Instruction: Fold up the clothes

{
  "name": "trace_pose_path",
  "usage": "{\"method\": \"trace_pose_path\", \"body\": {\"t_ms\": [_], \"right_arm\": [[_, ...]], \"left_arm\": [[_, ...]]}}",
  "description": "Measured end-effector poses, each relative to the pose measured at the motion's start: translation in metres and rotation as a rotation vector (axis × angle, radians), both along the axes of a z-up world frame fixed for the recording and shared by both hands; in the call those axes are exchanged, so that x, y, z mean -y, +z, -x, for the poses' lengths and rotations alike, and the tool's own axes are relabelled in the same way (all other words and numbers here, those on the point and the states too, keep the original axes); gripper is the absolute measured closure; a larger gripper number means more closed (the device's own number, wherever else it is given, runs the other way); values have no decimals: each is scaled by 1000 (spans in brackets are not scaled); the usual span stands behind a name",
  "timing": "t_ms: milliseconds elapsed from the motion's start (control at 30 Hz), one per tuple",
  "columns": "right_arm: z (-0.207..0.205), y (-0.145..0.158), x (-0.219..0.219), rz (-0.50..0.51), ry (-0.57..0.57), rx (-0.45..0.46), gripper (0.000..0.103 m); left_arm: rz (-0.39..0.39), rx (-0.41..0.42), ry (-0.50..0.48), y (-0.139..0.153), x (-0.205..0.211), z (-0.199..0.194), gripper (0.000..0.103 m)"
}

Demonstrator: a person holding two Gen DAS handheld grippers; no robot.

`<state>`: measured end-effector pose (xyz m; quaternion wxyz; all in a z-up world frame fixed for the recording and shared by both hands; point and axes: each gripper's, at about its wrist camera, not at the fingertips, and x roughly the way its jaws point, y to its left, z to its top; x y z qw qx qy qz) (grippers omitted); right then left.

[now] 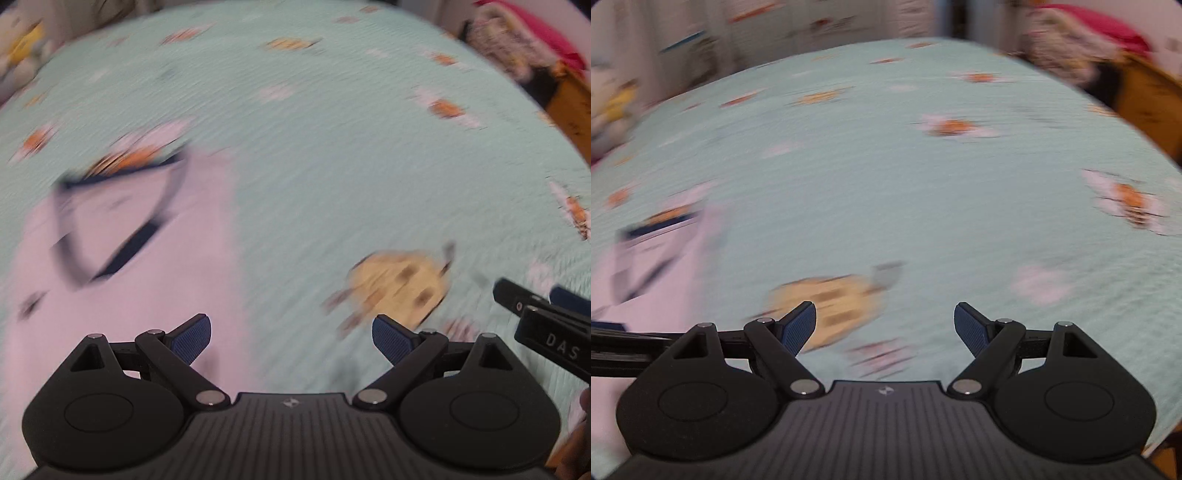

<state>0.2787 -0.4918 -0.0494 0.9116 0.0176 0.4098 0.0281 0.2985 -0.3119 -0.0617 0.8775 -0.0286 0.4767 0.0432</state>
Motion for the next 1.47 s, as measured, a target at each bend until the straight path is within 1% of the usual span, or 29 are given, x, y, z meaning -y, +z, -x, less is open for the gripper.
{"method": "trace_pose_path", "body": {"t_ms": [100, 133, 167, 200, 267, 300, 367, 433, 467, 500, 567, 700, 1467], "right_arm": [[-28, -26, 41, 13, -121, 39, 21], [-36, -33, 52, 20, -154, 58, 21], [-45, -41, 62, 28, -187, 76, 21], [-54, -48, 68, 40, -211, 91, 21], [-66, -61, 67, 64, -218, 125, 21], [-71, -68, 65, 74, -218, 143, 20], [-79, -79, 63, 90, -220, 171, 14], [-81, -80, 64, 94, -229, 175, 6], [-82, -81, 64, 95, -233, 177, 2], [-83, -82, 64, 97, -237, 179, 1], [-85, -84, 65, 101, -246, 183, 0], [-88, -86, 66, 107, -261, 190, 0], [-87, -87, 66, 97, -261, 192, 0]], "left_arm": [[-126, 70, -79, -29, 46, -41, 6], [-147, 88, -101, -38, 58, -53, 6], [-151, 102, -119, -47, 66, -64, 5], [-146, 128, -122, -54, 73, -72, 3], [-121, 227, -86, -59, 75, -81, 2], [-112, 261, -79, -62, 74, -85, 1], [-99, 305, -82, -68, 73, -90, 0], [-87, 338, -83, -73, 71, -94, 0], [-83, 340, -81, -74, 71, -96, 0], [-81, 342, -80, -74, 71, -97, 0], [-85, 347, -80, -75, 73, -98, 0], [-53, 348, -75, -76, 68, -100, 0], [-72, 358, -69, -80, 72, -99, 0]]}}
